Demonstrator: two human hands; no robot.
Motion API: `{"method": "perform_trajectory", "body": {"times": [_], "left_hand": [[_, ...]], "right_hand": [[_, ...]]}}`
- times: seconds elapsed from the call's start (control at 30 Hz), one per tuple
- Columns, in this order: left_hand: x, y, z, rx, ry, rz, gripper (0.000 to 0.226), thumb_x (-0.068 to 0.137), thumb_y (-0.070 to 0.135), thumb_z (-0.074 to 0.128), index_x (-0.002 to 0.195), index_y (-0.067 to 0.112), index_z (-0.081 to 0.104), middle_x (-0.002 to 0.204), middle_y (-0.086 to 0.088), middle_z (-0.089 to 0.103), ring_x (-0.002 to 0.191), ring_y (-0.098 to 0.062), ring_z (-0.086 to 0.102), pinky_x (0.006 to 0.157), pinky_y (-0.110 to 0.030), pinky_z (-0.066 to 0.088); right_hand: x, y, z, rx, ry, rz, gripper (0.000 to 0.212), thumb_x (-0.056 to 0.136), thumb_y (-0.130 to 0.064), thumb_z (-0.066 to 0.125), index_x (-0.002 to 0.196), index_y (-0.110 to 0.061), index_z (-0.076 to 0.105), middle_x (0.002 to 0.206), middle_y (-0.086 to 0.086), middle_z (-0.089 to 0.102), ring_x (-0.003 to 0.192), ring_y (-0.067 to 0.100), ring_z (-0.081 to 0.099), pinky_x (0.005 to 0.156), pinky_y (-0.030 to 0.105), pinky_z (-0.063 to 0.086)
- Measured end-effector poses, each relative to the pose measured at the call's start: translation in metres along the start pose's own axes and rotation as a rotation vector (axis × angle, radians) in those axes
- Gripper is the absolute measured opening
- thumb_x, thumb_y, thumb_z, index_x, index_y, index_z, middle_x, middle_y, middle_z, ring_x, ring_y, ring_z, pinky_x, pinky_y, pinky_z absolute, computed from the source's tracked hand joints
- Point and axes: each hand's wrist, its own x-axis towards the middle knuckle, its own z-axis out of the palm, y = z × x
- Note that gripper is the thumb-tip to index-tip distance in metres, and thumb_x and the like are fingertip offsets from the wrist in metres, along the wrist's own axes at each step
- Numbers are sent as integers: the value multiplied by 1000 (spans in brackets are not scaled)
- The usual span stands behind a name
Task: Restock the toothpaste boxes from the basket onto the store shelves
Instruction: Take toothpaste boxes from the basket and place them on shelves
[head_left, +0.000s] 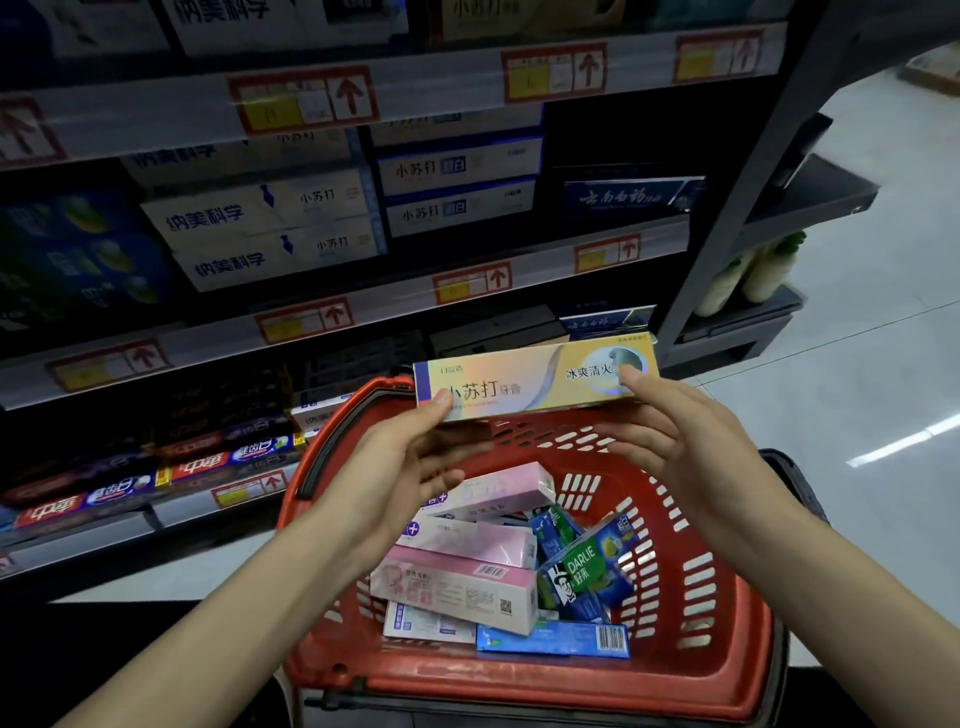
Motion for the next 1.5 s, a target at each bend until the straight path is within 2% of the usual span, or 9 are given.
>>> {"method": "perform_trajectory", "body": {"times": [0.13, 0.4, 0.6, 0.7, 0.87, 0.97, 1.1, 1.37, 1.5], "left_hand": [[0, -7, -2, 145, 0, -12, 39, 95, 43, 62, 124, 20, 70, 118, -7, 77, 110, -25, 73, 88, -36, 48], [-4, -25, -9, 375, -16, -38, 43, 79, 45, 68, 116, 24, 73, 112, -4, 79, 100, -24, 75, 80, -34, 50], [-13, -33, -15, 574, -89, -14, 46, 75, 41, 70, 120, 31, 72, 109, 8, 79, 96, -15, 76, 94, -38, 53], [-13, -34, -17, 563, -89, -18, 47, 78, 46, 68, 121, 29, 72, 110, 4, 79, 98, -17, 75, 93, -37, 53], [-6, -35, -19, 504, -10, -28, 24, 96, 36, 68, 117, 25, 75, 108, -3, 80, 97, -24, 75, 87, -37, 52], [-5, -35, -17, 498, 13, -27, 25, 98, 36, 64, 117, 24, 75, 107, -3, 80, 95, -22, 75, 86, -37, 53], [-4, -35, -16, 469, 51, -39, 34, 92, 48, 72, 115, 23, 75, 105, -2, 80, 94, -22, 77, 82, -36, 54], [-1, -32, -18, 460, 106, -36, 39, 92, 52, 66, 110, 18, 77, 105, 0, 80, 95, -21, 77, 81, -35, 53], [-1, -32, -17, 420, 104, -32, 42, 95, 56, 60, 112, 21, 77, 106, -4, 80, 96, -22, 77, 83, -37, 53]], "right_hand": [[-2, 1, -1, 35, 34, 21, 46, 88, -42, 75, 120, -9, 68, 104, 11, 80, 96, 25, 78, 89, 37, 56], [-18, 14, -11, -51, 71, 73, 61, 76, -57, 75, 116, -12, 68, 93, 4, 81, 87, 20, 79, 82, 36, 56], [-17, 31, -22, -51, 71, 185, 56, 83, -55, 73, 118, -12, 67, 86, 5, 80, 78, 14, 78, 68, 27, 58], [-15, 35, -23, -32, 77, 195, 50, 87, -48, 74, 118, -9, 67, 85, 4, 80, 78, 16, 79, 60, 24, 59], [-11, 40, -20, -59, 78, 224, 51, 90, -45, 74, 119, -3, 65, 102, 17, 78, 78, 20, 79, 66, 29, 61], [-10, 43, -17, -96, 84, 227, 46, 91, -46, 72, 116, -7, 67, 105, 18, 77, 75, 20, 78, 70, 33, 62], [-9, 48, -16, -115, 89, 242, 46, 89, -51, 73, 114, -12, 69, 106, 15, 76, 93, 29, 77, 77, 38, 63], [-10, 44, -11, -104, 92, 247, 48, 89, -51, 73, 107, -6, 69, 94, 9, 76, 86, 32, 79, 67, 34, 57], [-10, 41, -8, -90, 96, 245, 54, 90, -51, 72, 112, -2, 70, 68, -1, 74, 68, 23, 73, 66, 33, 57]]}}
